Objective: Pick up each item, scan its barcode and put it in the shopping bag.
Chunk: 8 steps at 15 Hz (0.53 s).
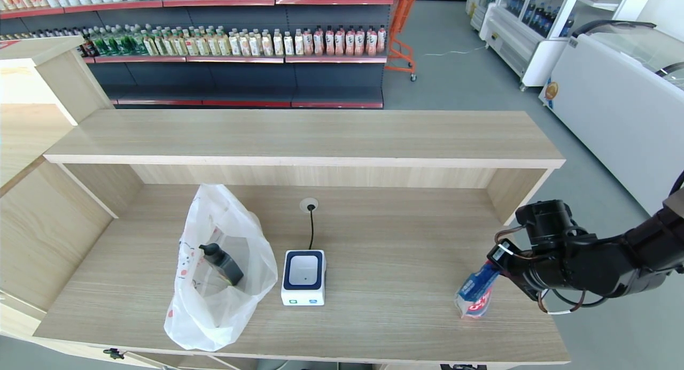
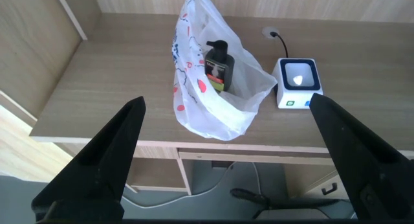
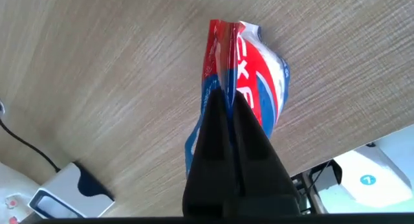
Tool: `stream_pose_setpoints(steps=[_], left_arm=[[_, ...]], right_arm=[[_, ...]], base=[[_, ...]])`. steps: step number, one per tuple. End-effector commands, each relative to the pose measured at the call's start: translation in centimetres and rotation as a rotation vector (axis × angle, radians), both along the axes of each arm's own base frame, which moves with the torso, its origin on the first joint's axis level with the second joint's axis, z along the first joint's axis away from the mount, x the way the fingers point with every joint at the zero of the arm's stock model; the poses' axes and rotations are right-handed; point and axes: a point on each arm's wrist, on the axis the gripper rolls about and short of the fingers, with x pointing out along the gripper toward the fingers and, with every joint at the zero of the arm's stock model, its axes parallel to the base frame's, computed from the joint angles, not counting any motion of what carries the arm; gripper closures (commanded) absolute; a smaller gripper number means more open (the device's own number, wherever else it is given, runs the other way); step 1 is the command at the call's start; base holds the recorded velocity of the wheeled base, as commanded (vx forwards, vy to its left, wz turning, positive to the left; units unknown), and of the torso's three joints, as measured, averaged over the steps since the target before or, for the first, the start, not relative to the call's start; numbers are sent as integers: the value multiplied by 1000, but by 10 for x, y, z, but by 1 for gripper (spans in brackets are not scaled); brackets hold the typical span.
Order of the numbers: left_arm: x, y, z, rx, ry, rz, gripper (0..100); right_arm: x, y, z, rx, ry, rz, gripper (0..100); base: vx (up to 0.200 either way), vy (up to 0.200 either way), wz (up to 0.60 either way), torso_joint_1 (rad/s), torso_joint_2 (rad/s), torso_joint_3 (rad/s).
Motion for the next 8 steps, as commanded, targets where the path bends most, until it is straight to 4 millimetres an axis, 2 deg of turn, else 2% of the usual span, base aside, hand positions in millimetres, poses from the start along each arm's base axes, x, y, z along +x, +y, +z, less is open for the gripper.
stream_pose_setpoints(steps=[1, 2, 3, 5, 8], left_arm=[[0, 0, 0, 0, -1, 0, 0], [0, 0, 0, 0, -1, 0, 0], [0, 0, 0, 0, -1, 0, 0], [0, 0, 0, 0, -1, 0, 0], [0, 0, 0, 0, -1, 0, 0]], right_arm=[[1, 0, -3, -8, 7, 6, 100], [1, 0, -3, -25, 9, 25, 100], [1, 0, -3, -34, 9, 38, 0], [1, 0, -3, -33, 8, 39, 0], [4, 4, -17, -41, 45, 50, 0]], base=[[0, 0, 0, 0, 0, 0], [0, 0, 0, 0, 0, 0], [0, 0, 0, 0, 0, 0], [0, 0, 0, 0, 0, 0], [0, 0, 0, 0, 0, 0]])
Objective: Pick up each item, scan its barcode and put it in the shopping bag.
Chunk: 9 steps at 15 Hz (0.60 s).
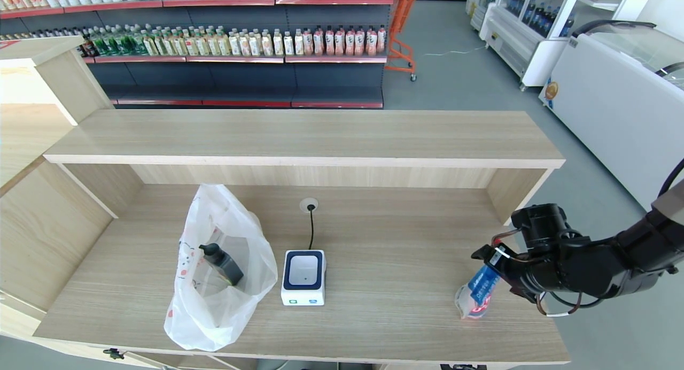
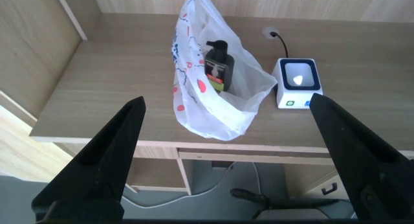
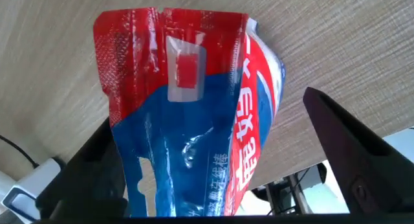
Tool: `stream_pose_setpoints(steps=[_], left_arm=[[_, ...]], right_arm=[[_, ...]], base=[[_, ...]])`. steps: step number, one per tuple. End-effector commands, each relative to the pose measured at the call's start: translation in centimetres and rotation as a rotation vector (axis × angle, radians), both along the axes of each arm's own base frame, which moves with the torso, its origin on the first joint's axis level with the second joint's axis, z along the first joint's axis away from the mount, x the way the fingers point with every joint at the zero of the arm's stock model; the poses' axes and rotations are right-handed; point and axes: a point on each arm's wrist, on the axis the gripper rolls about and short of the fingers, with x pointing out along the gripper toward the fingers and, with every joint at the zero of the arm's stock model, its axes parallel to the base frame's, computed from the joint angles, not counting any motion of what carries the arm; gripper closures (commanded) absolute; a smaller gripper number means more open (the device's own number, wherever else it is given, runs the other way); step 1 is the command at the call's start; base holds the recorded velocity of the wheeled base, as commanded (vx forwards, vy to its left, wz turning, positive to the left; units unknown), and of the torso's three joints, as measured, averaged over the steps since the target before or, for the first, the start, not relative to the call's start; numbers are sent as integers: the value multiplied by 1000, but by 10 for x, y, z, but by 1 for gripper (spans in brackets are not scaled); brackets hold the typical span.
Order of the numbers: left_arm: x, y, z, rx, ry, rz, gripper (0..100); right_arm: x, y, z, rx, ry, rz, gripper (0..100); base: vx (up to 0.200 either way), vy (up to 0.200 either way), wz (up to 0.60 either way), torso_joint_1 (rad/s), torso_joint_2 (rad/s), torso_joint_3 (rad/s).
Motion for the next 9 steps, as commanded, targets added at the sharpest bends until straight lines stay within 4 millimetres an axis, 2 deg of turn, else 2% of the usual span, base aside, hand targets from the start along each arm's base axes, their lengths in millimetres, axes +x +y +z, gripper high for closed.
stream_pose_setpoints(steps=[1, 6, 9], left_arm=[[0, 0, 0, 0, -1, 0, 0], [0, 0, 0, 0, -1, 0, 0], [0, 0, 0, 0, -1, 0, 0]], right_arm=[[3, 6, -14, -4, 23, 18, 0], [15, 22, -33, 0, -4, 56, 0], [24, 27, -36, 1, -18, 65, 0]], base=[[0, 0, 0, 0, 0, 0], [0, 0, 0, 0, 0, 0], [0, 0, 0, 0, 0, 0]])
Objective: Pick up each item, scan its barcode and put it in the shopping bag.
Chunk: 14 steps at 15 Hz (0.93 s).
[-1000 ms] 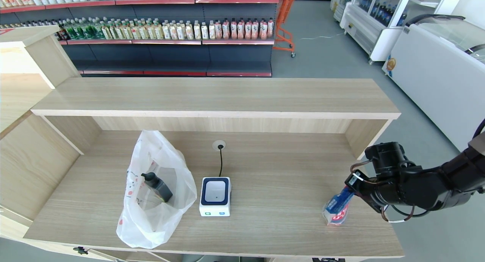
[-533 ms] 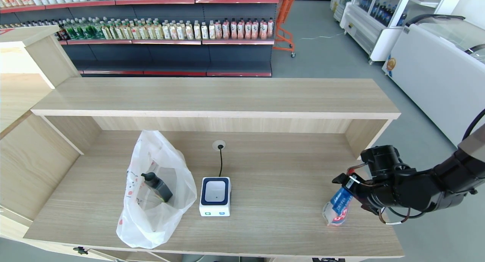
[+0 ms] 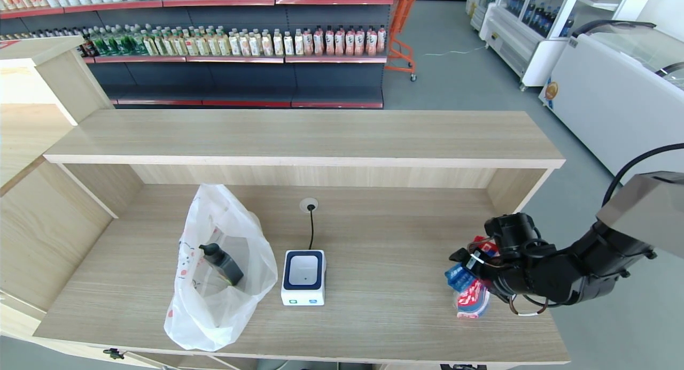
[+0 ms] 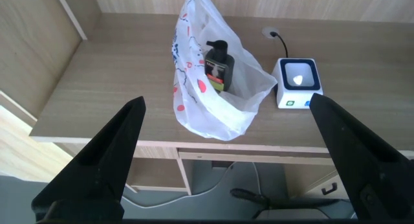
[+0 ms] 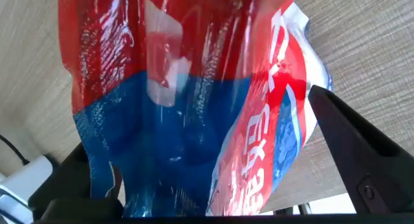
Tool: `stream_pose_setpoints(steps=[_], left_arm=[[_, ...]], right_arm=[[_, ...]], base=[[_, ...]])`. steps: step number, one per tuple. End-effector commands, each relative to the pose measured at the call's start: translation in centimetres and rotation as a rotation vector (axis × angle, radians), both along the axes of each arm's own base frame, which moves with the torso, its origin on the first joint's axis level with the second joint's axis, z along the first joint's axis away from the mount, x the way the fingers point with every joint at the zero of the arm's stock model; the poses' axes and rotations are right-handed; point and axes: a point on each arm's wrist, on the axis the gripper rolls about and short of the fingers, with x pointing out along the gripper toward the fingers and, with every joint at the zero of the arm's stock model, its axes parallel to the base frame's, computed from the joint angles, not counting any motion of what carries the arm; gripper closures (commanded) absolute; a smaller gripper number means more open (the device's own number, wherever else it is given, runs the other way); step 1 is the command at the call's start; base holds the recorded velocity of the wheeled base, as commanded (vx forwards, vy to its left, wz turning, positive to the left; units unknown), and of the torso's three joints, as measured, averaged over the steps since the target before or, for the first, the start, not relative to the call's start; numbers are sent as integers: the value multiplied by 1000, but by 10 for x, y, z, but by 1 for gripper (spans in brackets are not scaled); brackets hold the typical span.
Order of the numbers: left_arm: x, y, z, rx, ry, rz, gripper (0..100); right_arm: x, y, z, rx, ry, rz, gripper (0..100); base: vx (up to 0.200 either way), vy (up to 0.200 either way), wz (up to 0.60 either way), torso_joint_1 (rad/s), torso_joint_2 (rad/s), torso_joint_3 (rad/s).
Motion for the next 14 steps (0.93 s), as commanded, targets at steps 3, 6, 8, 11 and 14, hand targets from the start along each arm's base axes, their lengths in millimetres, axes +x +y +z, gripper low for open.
stream_pose_setpoints(steps=[3, 6, 8, 11, 14], left_arm=[[0, 0, 0, 0, -1, 0, 0], [0, 0, 0, 0, -1, 0, 0], [0, 0, 0, 0, -1, 0, 0], [0, 0, 0, 0, -1, 0, 0], [0, 0, 0, 0, -1, 0, 0]], right_arm=[[9, 5, -13, -16, 15, 16, 100], [9, 11, -17, -43, 21, 53, 100], [8, 12, -16, -57, 17, 72, 100], [6, 15, 10, -71, -54, 119, 100], [-3, 9, 67, 70, -221, 291, 100]], base=[[0, 0, 0, 0, 0, 0], [0, 0, 0, 0, 0, 0], [0, 0, 0, 0, 0, 0], [0, 0, 0, 0, 0, 0], [0, 0, 0, 0, 0, 0]])
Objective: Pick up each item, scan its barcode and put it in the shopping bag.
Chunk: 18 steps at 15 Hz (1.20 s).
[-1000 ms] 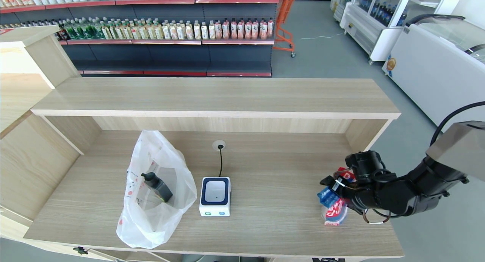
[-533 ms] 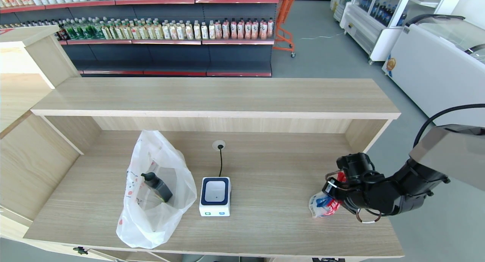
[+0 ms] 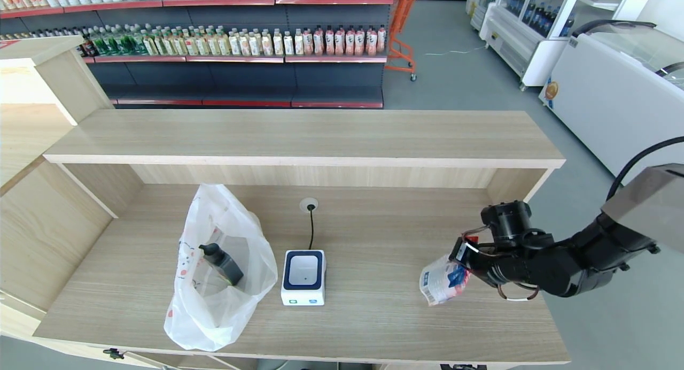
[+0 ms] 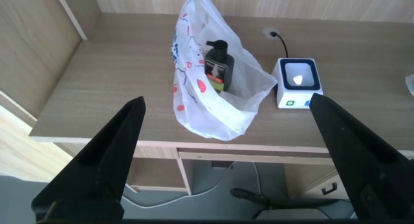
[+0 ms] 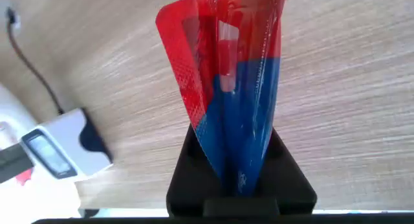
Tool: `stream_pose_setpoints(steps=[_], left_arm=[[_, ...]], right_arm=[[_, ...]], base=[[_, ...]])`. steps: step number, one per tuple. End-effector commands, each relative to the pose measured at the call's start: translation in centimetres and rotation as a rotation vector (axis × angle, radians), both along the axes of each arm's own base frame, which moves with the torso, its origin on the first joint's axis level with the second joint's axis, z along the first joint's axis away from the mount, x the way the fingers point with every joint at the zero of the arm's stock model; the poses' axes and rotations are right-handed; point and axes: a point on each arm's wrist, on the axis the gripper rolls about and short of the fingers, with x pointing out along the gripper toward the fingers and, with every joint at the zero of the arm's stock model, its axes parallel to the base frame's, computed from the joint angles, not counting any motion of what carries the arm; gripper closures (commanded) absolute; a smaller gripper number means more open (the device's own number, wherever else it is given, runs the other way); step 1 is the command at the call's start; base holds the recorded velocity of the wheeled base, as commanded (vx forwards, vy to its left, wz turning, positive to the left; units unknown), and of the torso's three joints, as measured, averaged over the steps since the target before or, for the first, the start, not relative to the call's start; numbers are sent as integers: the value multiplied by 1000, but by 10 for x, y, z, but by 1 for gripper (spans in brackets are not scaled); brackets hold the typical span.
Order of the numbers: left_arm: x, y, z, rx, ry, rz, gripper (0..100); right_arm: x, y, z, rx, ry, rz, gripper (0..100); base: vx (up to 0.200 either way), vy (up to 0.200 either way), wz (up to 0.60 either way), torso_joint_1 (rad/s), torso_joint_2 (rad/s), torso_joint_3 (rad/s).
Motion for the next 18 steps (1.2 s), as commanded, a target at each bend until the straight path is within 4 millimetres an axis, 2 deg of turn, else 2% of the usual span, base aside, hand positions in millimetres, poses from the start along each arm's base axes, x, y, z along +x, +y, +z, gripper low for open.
stream_pose_setpoints(steps=[1, 3, 5, 6, 8, 11, 14, 15, 18], left_arm=[[0, 0, 0, 0, -1, 0, 0], [0, 0, 0, 0, -1, 0, 0], [0, 0, 0, 0, -1, 0, 0], [0, 0, 0, 0, -1, 0, 0], [0, 0, 0, 0, -1, 0, 0], [0, 0, 0, 0, -1, 0, 0], [0, 0, 0, 0, -1, 0, 0], [0, 0, 0, 0, -1, 0, 0], [0, 0, 0, 0, -1, 0, 0]], right_arm=[[-15, -15, 61, 120, -187, 167, 100], [-34, -39, 84, 215, -345, 469, 100], [-54, -58, 95, 259, -470, 740, 100], [-61, -60, 101, 292, -498, 830, 100], [-75, -55, 115, 311, -523, 882, 100], [-93, -47, 123, 335, -511, 914, 100], [-114, -31, 147, 510, -397, 900, 100], [-121, -24, 150, 544, -360, 875, 100], [-126, -3, 139, 518, -320, 817, 100]], base=[[0, 0, 0, 0, 0, 0], [0, 0, 0, 0, 0, 0], [0, 0, 0, 0, 0, 0], [0, 0, 0, 0, 0, 0], [0, 0, 0, 0, 0, 0], [0, 0, 0, 0, 0, 0], [0, 0, 0, 0, 0, 0], [0, 0, 0, 0, 0, 0], [0, 0, 0, 0, 0, 0]])
